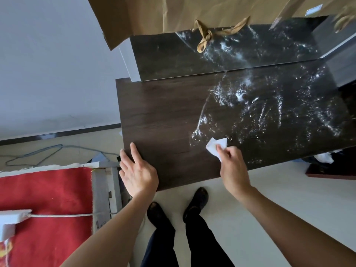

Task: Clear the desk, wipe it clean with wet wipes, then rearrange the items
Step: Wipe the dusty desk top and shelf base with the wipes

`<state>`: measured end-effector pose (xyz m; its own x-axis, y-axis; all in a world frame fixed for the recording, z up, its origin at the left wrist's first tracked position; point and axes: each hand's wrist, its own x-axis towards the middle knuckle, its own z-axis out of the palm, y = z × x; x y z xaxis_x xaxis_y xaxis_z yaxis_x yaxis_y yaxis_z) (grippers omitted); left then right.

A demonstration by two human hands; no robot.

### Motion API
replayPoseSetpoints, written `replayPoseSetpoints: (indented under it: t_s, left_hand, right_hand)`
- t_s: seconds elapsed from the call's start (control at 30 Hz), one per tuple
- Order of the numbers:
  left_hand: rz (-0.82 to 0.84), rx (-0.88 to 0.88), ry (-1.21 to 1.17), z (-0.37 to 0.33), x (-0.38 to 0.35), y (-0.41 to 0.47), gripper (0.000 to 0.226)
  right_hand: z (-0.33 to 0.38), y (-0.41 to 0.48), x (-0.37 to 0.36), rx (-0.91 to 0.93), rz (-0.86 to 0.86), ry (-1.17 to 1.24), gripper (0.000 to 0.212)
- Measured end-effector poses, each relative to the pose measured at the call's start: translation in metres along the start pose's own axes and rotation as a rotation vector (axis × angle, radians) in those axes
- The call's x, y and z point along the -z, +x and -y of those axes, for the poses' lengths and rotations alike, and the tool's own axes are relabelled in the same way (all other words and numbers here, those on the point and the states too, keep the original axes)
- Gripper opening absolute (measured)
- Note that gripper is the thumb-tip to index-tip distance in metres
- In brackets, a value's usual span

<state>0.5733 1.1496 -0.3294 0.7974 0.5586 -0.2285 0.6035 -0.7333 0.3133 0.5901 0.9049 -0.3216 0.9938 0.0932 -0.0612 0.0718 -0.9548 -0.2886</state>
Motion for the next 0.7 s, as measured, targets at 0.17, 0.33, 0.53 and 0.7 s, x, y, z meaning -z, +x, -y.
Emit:
replayPoseSetpoints:
  t_s: [0.17, 0.33, 0.53, 0.7]
  left_hand:
    - [-0.008, -0.002, -0.010, -0.001, 0.001, -0.001, 0.061]
    - [-0.012, -0.005, -0.011, 0.001, -0.001, 0.000, 0.060]
    - [0.001, -0.011, -0.016, 0.002, -0.001, 0.000, 0.061]
    - [-0.011, -0.020, -0.010, 0.003, -0.003, 0.001, 0.060]
  right_hand:
    - [0.060, -0.008, -0.017, 0.110, -0.027, 0.064, 0.048]
    - [0.028, 0.029, -0.014, 0.188, -0.043, 0.069, 0.046]
    - [0.047, 0.052, -0.002, 0.047, -0.038, 0.033, 0.051]
    - [0.046, 0.056, -0.016, 0.344, 0.044, 0.117, 0.044]
